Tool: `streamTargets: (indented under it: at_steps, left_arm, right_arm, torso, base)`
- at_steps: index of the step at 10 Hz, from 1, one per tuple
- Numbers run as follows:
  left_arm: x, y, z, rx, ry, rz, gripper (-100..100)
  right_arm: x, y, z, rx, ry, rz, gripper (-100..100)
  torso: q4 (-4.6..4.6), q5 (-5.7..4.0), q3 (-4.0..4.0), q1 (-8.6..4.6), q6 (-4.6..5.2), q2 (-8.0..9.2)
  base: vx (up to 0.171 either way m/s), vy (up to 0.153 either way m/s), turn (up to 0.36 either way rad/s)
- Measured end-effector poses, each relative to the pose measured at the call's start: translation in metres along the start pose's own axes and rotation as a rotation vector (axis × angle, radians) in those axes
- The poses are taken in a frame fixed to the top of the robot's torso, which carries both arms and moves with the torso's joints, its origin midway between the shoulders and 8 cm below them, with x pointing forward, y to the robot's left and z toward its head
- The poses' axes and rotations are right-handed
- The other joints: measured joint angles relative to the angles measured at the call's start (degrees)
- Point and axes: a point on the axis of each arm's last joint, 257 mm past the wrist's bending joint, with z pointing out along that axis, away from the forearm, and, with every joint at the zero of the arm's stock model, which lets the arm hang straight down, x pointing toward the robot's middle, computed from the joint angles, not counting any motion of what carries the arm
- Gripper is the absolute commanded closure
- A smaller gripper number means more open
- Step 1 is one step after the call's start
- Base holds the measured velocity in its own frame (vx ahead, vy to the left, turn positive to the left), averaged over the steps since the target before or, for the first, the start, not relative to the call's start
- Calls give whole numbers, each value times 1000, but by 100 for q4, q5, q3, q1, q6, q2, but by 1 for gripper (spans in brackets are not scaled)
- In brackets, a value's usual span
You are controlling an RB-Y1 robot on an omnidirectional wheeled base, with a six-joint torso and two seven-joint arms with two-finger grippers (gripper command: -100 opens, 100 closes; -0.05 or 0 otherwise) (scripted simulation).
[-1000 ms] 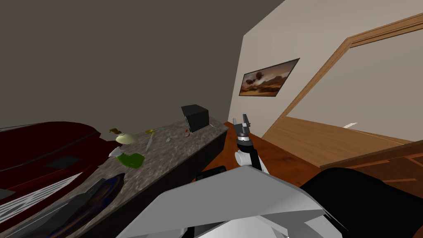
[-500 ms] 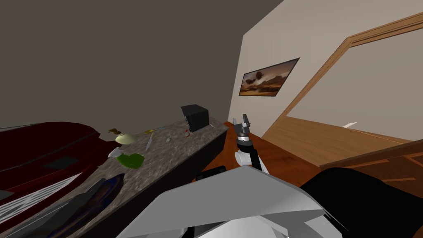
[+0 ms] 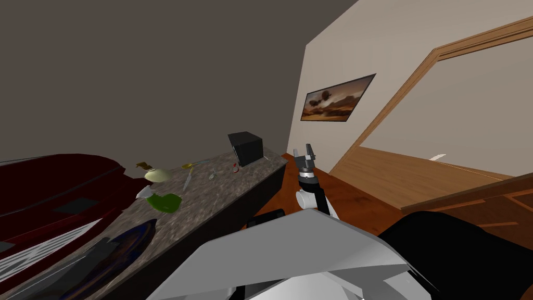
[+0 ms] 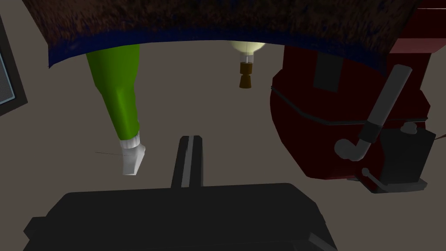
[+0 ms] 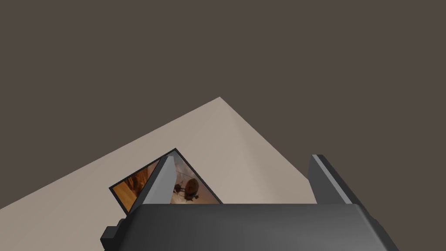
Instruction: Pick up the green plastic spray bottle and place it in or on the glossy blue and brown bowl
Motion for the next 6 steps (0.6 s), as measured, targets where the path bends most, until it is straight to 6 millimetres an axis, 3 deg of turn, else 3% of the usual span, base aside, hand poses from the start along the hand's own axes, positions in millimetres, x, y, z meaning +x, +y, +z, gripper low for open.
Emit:
streamTargets:
  at_steps: [1,3,6]
  left_arm:
    - [0,0,0,0,0,0,100]
    - [0,0,0,0,0,0,-100]
    - [-8,7,1,-5,-10,22,-100]
  right_arm:
    - [0,0,0,0,0,0,0]
    - [0,0,0,0,0,0,0]
    - [0,0,0,0,0,0,0]
  torso:
    - [0,0,0,0,0,0]
    - [0,0,0,0,0,0]
    - [13,-5,34,-20,-1,60]
  base:
    - [0,0,0]
    - [-35,-18,-14]
    - [-165,-58,-70]
